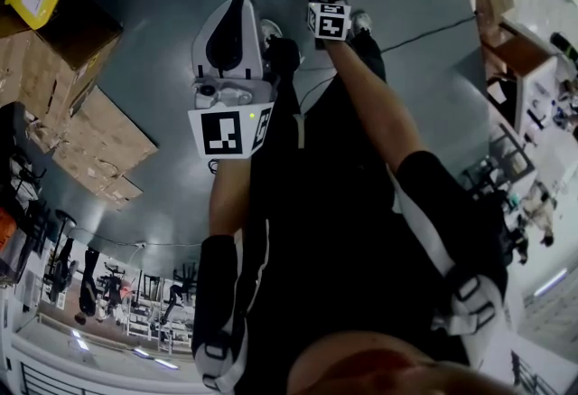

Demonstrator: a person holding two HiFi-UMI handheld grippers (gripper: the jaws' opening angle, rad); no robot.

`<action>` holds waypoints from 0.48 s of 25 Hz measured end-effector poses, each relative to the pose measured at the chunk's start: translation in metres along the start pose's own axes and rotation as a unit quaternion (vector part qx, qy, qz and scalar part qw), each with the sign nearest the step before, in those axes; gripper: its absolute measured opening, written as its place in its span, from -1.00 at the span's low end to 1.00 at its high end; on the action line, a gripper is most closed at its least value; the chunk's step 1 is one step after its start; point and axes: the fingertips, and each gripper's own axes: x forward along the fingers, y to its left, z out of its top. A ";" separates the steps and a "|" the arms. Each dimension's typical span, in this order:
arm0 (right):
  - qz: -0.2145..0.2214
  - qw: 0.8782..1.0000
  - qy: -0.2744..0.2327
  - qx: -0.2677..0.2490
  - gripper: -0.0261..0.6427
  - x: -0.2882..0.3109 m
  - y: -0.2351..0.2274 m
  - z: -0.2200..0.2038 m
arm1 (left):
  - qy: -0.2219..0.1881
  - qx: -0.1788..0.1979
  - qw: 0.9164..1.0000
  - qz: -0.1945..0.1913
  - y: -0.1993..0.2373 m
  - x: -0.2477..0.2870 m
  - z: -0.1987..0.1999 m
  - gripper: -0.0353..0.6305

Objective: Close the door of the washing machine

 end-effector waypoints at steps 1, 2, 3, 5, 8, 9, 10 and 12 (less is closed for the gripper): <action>0.002 1.000 0.000 0.001 -0.60 0.002 0.004 0.002 | 0.000 -0.002 1.000 0.000 0.002 0.000 0.000 -0.88; 0.004 1.000 0.001 0.002 -0.60 0.004 0.009 0.004 | 0.002 -0.004 1.000 -0.001 0.004 0.000 0.000 -0.88; 0.007 1.000 0.003 0.002 -0.60 0.006 0.014 0.006 | 0.005 -0.004 1.000 -0.002 0.007 0.000 0.000 -0.88; 0.010 1.000 0.004 -0.003 -0.59 0.009 0.023 0.012 | 0.007 -0.001 1.000 -0.003 0.012 0.001 0.000 -0.88; 0.017 1.000 0.001 -0.009 -0.58 0.014 0.035 0.022 | 0.010 -0.001 1.000 -0.005 0.017 0.004 0.001 -0.88; 0.021 1.000 -0.003 -0.010 -0.57 0.016 0.039 0.025 | 0.013 -0.001 1.000 -0.005 0.019 0.005 0.001 -0.88; 0.025 1.000 -0.006 -0.010 -0.57 0.019 0.042 0.028 | 0.015 0.000 1.000 -0.006 0.020 0.005 0.001 -0.88; 0.029 0.999 -0.011 -0.014 -0.57 0.023 0.049 0.035 | 0.014 0.004 1.000 -0.006 0.026 0.005 0.003 -0.88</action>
